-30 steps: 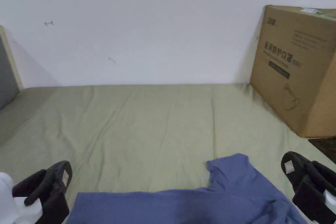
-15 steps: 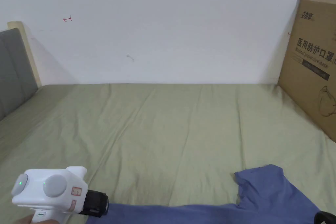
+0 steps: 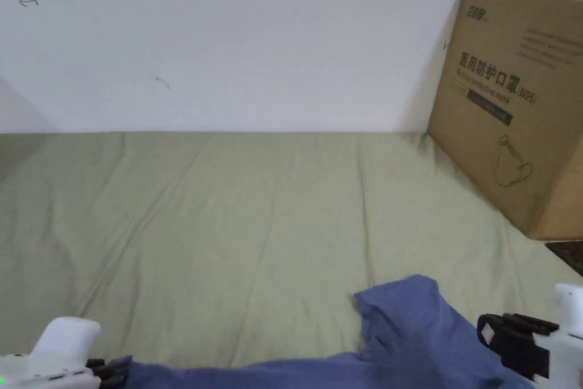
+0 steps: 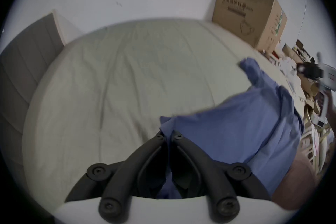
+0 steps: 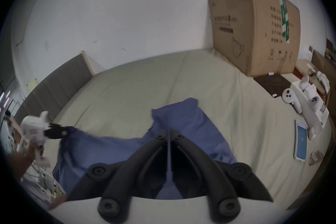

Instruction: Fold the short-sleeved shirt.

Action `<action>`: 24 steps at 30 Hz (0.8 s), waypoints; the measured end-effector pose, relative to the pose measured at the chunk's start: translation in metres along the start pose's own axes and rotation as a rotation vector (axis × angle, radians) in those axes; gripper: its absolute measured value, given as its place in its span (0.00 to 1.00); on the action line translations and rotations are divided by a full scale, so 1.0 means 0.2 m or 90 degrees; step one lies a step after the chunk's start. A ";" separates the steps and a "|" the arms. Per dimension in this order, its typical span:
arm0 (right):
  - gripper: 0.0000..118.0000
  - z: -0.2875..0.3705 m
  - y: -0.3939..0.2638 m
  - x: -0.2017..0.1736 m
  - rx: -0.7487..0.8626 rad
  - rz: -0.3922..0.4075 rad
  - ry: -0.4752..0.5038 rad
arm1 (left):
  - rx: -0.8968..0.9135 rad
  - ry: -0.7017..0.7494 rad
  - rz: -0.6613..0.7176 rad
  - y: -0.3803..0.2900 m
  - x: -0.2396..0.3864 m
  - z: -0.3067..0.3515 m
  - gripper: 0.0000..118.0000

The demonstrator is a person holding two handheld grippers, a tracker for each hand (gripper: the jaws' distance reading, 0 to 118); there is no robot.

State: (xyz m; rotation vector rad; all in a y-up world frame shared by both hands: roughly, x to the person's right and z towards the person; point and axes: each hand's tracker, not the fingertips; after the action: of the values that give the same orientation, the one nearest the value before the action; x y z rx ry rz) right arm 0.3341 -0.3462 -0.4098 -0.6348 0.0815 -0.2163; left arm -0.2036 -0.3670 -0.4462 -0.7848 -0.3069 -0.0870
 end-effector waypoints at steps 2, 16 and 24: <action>0.83 -0.21 0.11 0.11 -0.066 -0.005 -0.006 | 0.045 0.010 0.019 0.01 -0.01 0.05 0.02; 0.70 -0.94 0.14 0.34 -0.292 0.035 -0.164 | -0.018 0.027 0.106 -0.09 -0.06 -0.04 0.02; 0.02 -0.64 0.13 0.13 -0.176 0.064 -0.084 | -0.021 0.040 0.153 -0.14 -0.12 -0.12 0.02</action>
State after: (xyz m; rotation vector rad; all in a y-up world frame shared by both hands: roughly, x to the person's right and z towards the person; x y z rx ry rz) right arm 0.3453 -0.4048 -0.5286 -0.9156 0.0156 -0.0652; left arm -0.2270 -0.4051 -0.4502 -0.8451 -0.1506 0.1092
